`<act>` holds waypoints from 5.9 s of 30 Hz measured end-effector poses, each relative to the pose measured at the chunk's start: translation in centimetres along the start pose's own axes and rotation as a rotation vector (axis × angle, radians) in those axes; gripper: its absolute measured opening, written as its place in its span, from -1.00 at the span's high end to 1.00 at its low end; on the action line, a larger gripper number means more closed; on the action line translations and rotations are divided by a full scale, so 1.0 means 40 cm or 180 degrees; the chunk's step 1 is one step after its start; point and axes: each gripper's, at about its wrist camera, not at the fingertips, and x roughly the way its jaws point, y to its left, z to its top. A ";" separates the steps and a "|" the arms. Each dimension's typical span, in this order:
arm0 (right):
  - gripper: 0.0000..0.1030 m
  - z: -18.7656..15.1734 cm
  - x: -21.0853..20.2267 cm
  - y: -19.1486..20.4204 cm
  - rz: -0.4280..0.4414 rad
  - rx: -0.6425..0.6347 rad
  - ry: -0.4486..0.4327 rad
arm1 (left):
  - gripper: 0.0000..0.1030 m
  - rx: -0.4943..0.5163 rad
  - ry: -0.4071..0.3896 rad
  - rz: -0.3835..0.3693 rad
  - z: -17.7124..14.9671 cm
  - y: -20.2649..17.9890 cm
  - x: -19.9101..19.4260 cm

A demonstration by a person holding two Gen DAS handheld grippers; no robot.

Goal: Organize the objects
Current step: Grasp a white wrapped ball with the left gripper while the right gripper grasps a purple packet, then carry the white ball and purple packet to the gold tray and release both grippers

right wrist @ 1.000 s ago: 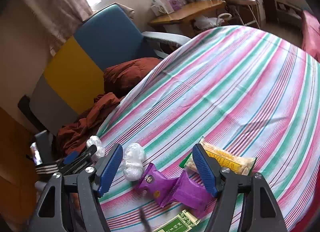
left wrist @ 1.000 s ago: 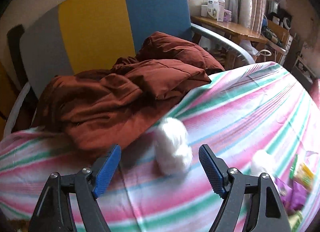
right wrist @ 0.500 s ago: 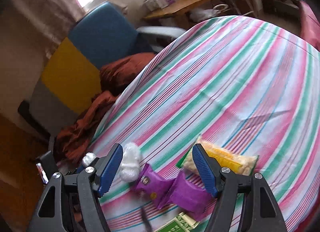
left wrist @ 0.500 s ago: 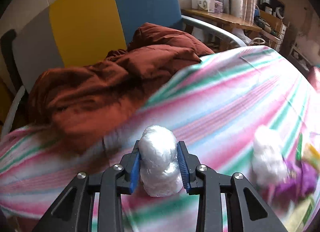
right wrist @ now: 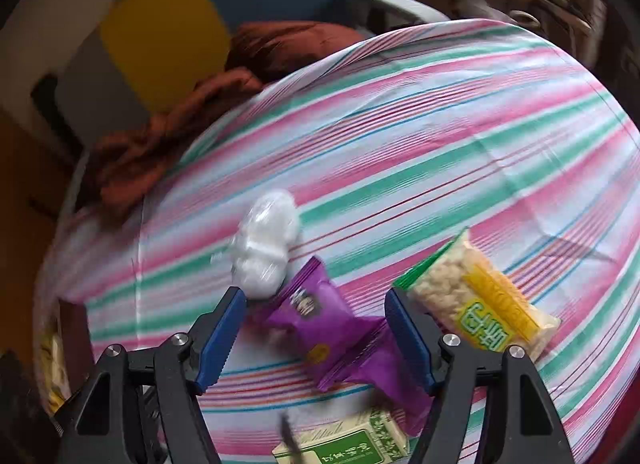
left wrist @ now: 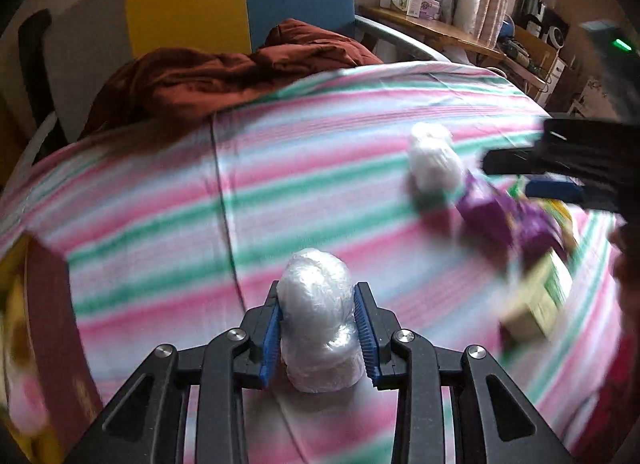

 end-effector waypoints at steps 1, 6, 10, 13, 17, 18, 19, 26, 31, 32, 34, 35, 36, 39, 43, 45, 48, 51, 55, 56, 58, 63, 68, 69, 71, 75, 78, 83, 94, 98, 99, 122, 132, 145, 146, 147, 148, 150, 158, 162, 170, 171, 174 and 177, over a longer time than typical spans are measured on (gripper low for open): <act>-0.42 -0.005 0.009 0.012 -0.0073 -0.0099 0.0052 | 0.34 -0.0007 0.0000 -0.0014 -0.019 -0.002 -0.012; -0.42 -0.016 0.043 0.028 -0.0302 -0.0313 0.0190 | 0.33 -0.0117 -0.0034 -0.0091 -0.095 0.005 -0.054; 0.16 -0.032 0.062 0.034 -0.0403 -0.0463 0.0287 | 0.33 -0.0137 -0.0087 -0.0125 -0.105 0.008 -0.056; 0.27 -0.040 0.060 0.048 -0.0343 -0.0573 0.0268 | 0.32 -0.0140 -0.0098 -0.0135 -0.106 0.008 -0.053; 0.27 -0.057 0.066 0.086 -0.0245 -0.0839 0.0309 | 0.31 -0.0154 -0.0127 -0.0138 -0.112 0.010 -0.056; 0.27 -0.060 0.067 0.094 -0.0222 -0.0897 0.0317 | 0.31 -0.0154 -0.0133 -0.0140 -0.112 0.010 -0.055; 0.27 -0.063 0.069 0.100 -0.0194 -0.0943 0.0333 | 0.31 -0.0157 -0.0139 -0.0144 -0.114 0.010 -0.056; 0.27 -0.079 0.070 0.118 -0.0254 -0.1118 0.0324 | 0.31 -0.0130 -0.0213 -0.0152 -0.121 0.010 -0.053; 0.27 -0.081 0.068 0.120 -0.0272 -0.1182 0.0303 | 0.31 -0.0130 -0.0245 -0.0151 -0.122 0.011 -0.049; 0.27 -0.083 0.066 0.122 -0.0253 -0.1203 0.0300 | 0.31 -0.0130 -0.0252 -0.0150 -0.122 0.010 -0.049; 0.27 -0.086 0.065 0.130 -0.0192 -0.1264 0.0303 | 0.31 -0.0121 -0.0268 -0.0138 -0.123 0.009 -0.049; 0.27 -0.090 0.064 0.137 -0.0162 -0.1318 0.0306 | 0.31 -0.0113 -0.0280 -0.0128 -0.125 0.007 -0.049; 0.27 -0.094 0.064 0.143 -0.0143 -0.1370 0.0310 | 0.31 -0.0108 -0.0287 -0.0123 -0.125 0.007 -0.049; 0.27 -0.104 0.068 0.169 -0.0103 -0.1510 0.0313 | 0.31 -0.0099 -0.0307 -0.0105 -0.127 0.005 -0.049; 0.27 -0.114 0.083 0.207 -0.0091 -0.1559 0.0307 | 0.31 -0.0089 -0.0316 -0.0094 -0.127 0.005 -0.047; 0.27 -0.114 0.082 0.207 -0.0087 -0.1559 0.0307 | 0.31 -0.0086 -0.0320 -0.0092 -0.125 0.007 -0.047; 0.27 -0.110 0.072 0.207 -0.0072 -0.1579 0.0300 | 0.31 -0.0077 -0.0324 -0.0086 -0.123 0.011 -0.046; 0.27 -0.111 0.069 0.214 -0.0065 -0.1621 0.0275 | 0.31 -0.0047 -0.0328 -0.0073 -0.124 0.014 -0.048; 0.27 -0.122 0.057 0.226 -0.0051 -0.1661 0.0230 | 0.31 0.0053 -0.0330 0.0007 -0.124 0.007 -0.056; 0.27 -0.124 0.054 0.229 -0.0041 -0.1665 0.0218 | 0.31 0.0053 -0.0317 0.0017 -0.123 0.006 -0.059; 0.27 -0.124 0.048 0.233 -0.0011 -0.1674 0.0189 | 0.32 0.0021 -0.0294 0.0059 -0.120 0.010 -0.072; 0.27 -0.120 0.032 0.242 0.0070 -0.1728 0.0112 | 0.32 -0.0006 -0.0423 0.0090 -0.108 0.023 -0.140; 0.27 -0.119 0.032 0.263 0.0146 -0.1821 0.0011 | 0.31 -0.0058 -0.0591 0.0141 -0.111 0.047 -0.221; 0.27 -0.121 0.030 0.267 0.0152 -0.1837 -0.0005 | 0.31 -0.0071 -0.0628 0.0163 -0.114 0.054 -0.239; 0.27 -0.123 0.033 0.271 0.0146 -0.1855 -0.0025 | 0.31 -0.0113 -0.0690 0.0196 -0.124 0.071 -0.274; 0.27 -0.130 0.032 0.280 0.0115 -0.1901 -0.0044 | 0.31 -0.0192 -0.0786 0.0289 -0.143 0.107 -0.332; 0.27 -0.138 0.031 0.284 0.0091 -0.1905 -0.0035 | 0.31 -0.0237 -0.0871 0.0385 -0.161 0.139 -0.377; 0.27 -0.155 0.044 0.301 0.0070 -0.1967 0.0041 | 0.31 -0.0345 -0.0973 0.0519 -0.188 0.197 -0.434; 0.27 -0.227 0.017 0.396 0.0297 -0.2080 0.0088 | 0.31 -0.0669 -0.1050 0.0763 -0.265 0.328 -0.498; 0.27 -0.262 -0.020 0.444 0.0488 -0.2070 0.0011 | 0.30 -0.0782 -0.1018 0.0791 -0.291 0.362 -0.498; 0.27 -0.271 -0.031 0.455 0.0541 -0.2068 -0.0014 | 0.31 -0.0809 -0.1008 0.0797 -0.298 0.371 -0.498; 0.27 -0.490 -0.167 0.710 0.1362 -0.2324 -0.0191 | 0.30 -0.1715 -0.0877 0.1064 -0.554 0.614 -0.618; -0.25 -0.488 -0.154 0.734 0.1336 -0.2150 -0.0195 | -0.32 -0.1610 -0.0785 0.0817 -0.526 0.574 -0.556; -0.59 -0.537 -0.171 0.746 0.1086 -0.2303 -0.0418 | -0.52 -0.1537 -0.0914 0.1060 -0.523 0.576 -0.583; -0.59 -0.541 -0.174 0.746 0.1062 -0.2311 -0.0455 | -0.53 -0.1521 -0.0925 0.1087 -0.521 0.574 -0.587; -0.59 -0.543 -0.176 0.746 0.1045 -0.2315 -0.0481 | -0.55 -0.1510 -0.0937 0.1114 -0.520 0.572 -0.591; -0.59 -0.545 -0.179 0.746 0.1032 -0.2315 -0.0506 | -0.59 -0.1504 -0.0944 0.1152 -0.519 0.571 -0.595; -0.59 -0.550 -0.185 0.743 0.1004 -0.2302 -0.0573 | -0.62 -0.1488 -0.0958 0.1209 -0.518 0.569 -0.600; -0.59 -0.546 -0.213 0.727 0.0922 -0.2219 -0.0794 | -0.65 -0.1424 -0.1036 0.1220 -0.516 0.552 -0.619; -0.59 -0.545 -0.211 0.717 0.0898 -0.2180 -0.0784 | -0.65 -0.1378 -0.1062 0.1220 -0.511 0.542 -0.624; -0.59 -0.526 -0.214 0.685 0.0801 -0.2063 -0.0784 | -0.65 -0.1260 -0.1055 0.1224 -0.499 0.519 -0.628; -0.59 -0.522 -0.215 0.680 0.0780 -0.2056 -0.0793 | -0.65 -0.1240 -0.1055 0.1225 -0.496 0.515 -0.628; -0.59 -0.509 -0.222 0.662 0.0723 -0.2019 -0.0831 | -0.65 -0.1176 -0.1066 0.1219 -0.484 0.503 -0.630; -0.59 -0.488 -0.227 0.639 0.0668 -0.1957 -0.0865 | -0.65 -0.1114 -0.1073 0.1198 -0.471 0.489 -0.629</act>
